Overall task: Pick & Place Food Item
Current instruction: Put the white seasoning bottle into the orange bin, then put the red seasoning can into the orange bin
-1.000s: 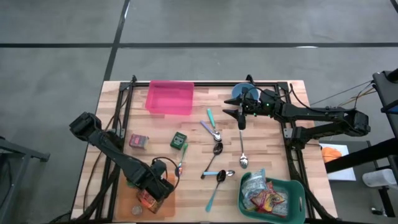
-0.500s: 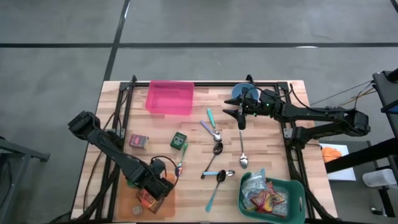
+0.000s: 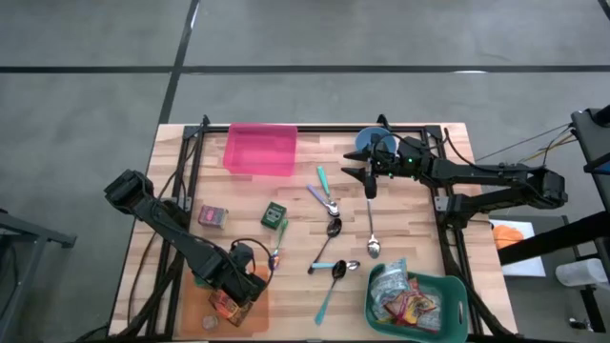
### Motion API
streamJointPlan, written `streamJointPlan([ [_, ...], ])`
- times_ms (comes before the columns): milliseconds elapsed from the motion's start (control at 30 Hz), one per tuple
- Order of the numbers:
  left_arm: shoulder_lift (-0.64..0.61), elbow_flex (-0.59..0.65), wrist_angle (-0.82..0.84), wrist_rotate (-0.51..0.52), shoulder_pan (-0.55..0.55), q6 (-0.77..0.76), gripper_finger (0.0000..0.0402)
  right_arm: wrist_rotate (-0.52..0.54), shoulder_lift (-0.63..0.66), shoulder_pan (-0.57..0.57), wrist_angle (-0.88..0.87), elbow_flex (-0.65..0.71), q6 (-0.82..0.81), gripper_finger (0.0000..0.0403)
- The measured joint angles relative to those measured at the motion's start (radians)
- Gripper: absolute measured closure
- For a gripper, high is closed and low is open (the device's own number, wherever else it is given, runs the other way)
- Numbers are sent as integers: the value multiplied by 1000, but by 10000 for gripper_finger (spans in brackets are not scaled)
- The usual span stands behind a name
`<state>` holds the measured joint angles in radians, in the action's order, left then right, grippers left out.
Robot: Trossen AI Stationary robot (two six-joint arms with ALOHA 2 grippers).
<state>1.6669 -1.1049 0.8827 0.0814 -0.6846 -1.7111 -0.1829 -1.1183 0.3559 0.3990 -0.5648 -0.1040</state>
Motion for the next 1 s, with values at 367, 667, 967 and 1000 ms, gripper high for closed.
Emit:
streamJointPlan([
  [367, -69, -2, 20, 5, 0, -53, 90, 0, 0, 0, 0, 0, 0, 192],
  [667, -178, -2, 91, 73, -1, -97, 90, 0, 0, 0, 0, 0, 0, 192],
  [967, -252, -2, 202, 190, 6, -123, 90, 0, 0, 0, 0, 0, 0, 192],
  [1000, -258, -2, 210, 197, 10, -123, 90, 0, 0, 0, 0, 0, 0, 192],
])
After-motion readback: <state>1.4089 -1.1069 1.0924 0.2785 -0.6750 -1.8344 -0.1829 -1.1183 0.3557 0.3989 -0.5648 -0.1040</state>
